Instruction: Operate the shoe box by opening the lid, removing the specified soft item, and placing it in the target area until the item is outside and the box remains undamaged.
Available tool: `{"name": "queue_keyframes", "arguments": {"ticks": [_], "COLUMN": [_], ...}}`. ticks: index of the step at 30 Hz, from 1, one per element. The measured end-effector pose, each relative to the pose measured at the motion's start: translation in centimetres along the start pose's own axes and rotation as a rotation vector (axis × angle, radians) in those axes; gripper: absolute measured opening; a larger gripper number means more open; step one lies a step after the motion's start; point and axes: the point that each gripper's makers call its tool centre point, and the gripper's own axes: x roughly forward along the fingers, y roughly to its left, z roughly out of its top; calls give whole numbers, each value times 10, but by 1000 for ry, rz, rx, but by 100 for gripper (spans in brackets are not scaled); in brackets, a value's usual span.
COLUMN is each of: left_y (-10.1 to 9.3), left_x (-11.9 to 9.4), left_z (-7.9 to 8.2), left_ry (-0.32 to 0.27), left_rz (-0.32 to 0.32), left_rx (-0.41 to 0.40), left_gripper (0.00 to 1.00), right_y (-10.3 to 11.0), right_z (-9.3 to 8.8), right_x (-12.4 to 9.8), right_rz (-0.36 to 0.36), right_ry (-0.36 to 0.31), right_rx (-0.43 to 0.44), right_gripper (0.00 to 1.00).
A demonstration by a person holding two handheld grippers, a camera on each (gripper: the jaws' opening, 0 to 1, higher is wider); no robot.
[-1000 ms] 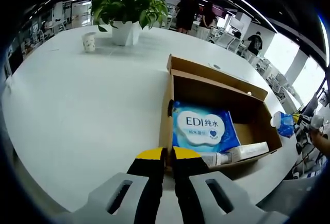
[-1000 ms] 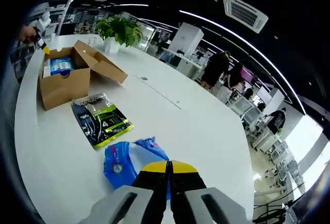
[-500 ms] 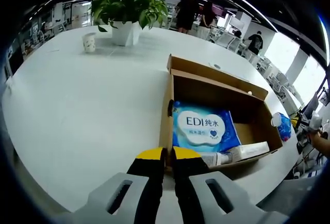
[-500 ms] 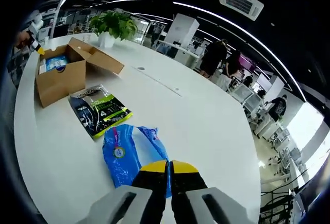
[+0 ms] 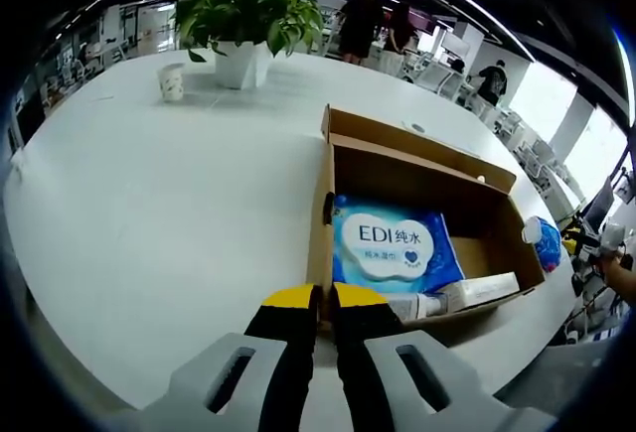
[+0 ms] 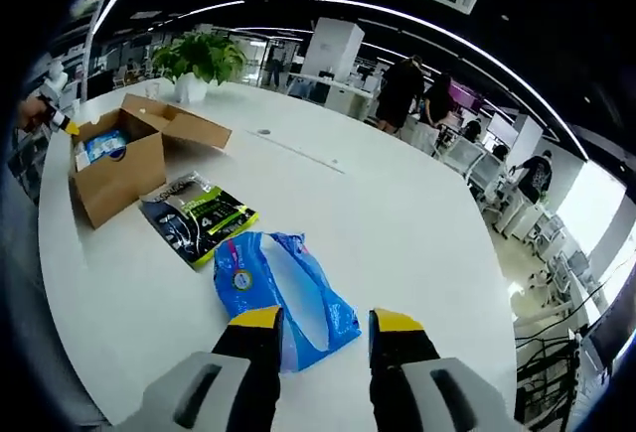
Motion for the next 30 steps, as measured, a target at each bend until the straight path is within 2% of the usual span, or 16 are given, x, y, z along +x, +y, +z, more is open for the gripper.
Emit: {"name": "queue_keyframes", "arguments": {"ticks": [8,12,16,24,30], "left_y": [-1,-1,-2,-1,-2], "left_x": [-1,-1,-1,-1,-1], "left_z": [0,0,0,0,0], "left_ry": [-1,-2,-1,2,1], "left_rz": [-2,-4,-4,-2,-4], "left_rx": [-1,-3,-1,6,3], "left_gripper": [3,3,3,3,3], "right_y": [12,21,26,31,32], "right_z": [-13,-23,-33,-50,-54], "right_x": [-1,3,6,14,21], "right_rz": [20,31,25,38,50], "right_ry": [43,81,119,166,167], "right_rx": [41,81,84,129,120], "right_gripper": [48,54,59,59,55]}}
